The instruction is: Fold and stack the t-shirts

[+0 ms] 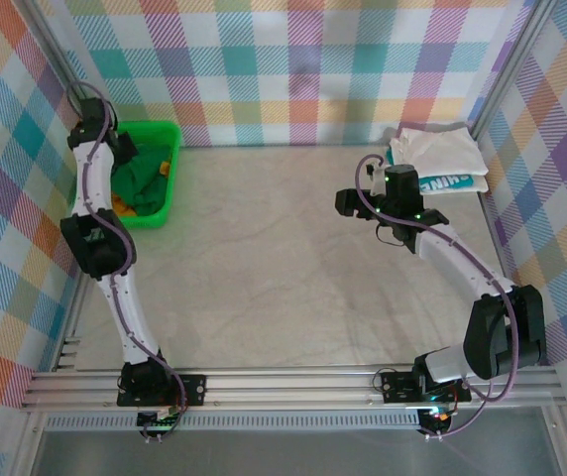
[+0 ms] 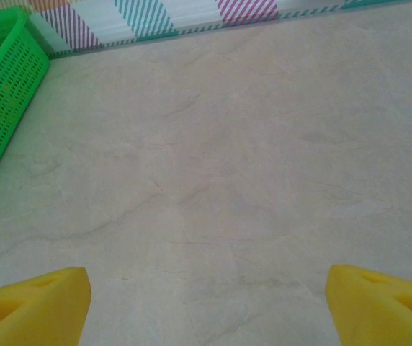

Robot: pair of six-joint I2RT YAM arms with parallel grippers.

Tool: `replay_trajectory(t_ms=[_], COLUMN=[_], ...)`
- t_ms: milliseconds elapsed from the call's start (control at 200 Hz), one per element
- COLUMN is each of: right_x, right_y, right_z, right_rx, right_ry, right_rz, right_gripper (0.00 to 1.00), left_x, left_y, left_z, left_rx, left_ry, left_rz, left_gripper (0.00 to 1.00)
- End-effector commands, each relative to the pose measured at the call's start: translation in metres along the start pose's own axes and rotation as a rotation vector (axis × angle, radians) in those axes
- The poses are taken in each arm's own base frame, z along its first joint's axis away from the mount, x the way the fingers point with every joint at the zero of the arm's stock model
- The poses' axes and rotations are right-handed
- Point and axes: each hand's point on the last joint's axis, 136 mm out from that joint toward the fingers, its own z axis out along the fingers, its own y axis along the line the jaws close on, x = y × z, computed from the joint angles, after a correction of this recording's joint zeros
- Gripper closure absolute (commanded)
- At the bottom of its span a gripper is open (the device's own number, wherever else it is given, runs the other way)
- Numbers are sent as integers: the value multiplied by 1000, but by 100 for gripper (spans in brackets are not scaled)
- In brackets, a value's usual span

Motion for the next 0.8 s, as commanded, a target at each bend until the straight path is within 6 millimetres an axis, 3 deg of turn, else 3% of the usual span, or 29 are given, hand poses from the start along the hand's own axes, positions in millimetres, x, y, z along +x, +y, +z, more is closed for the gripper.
replay_trajectory(t_ms=[0,90,265,390,515,585,660,715,795], right_x=[-13,-16,-24,-33,-49,-58,-66,-69,-71], right_y=[11,14,13,9,7,4,-4,-12,-22], right_z=[0,-2,-13,-23,-35,-43,-52,-60,-71], right_rx=[-43,-45,-24,16,53,85,139,184,215], right_ry=[-44,-46,-79,-125,-179,-207,-238,-258,-279], right_rz=[8,6,2,-8,-18,-15,7,30,72], right_gripper=[15,16,16,16,15,15,16,17,17], left_x=[-53,-67,-77,-64,-33,-7,29,59,107], left_y=[-49,-73,-150,-200,-251,-274,-301,-319,-338], left_z=[-106,-158,-274,-355,-422,-440,-448,-442,-418], left_rx=[147,214,550,772,1011,1102,1199,1246,1279], left_ry=[-226,-330,-509,-594,-627,-591,-521,-464,-363], left_rz=[35,73,170,263,336,378,426,457,489], left_gripper=[100,100,100,100,100,100,100,100,100])
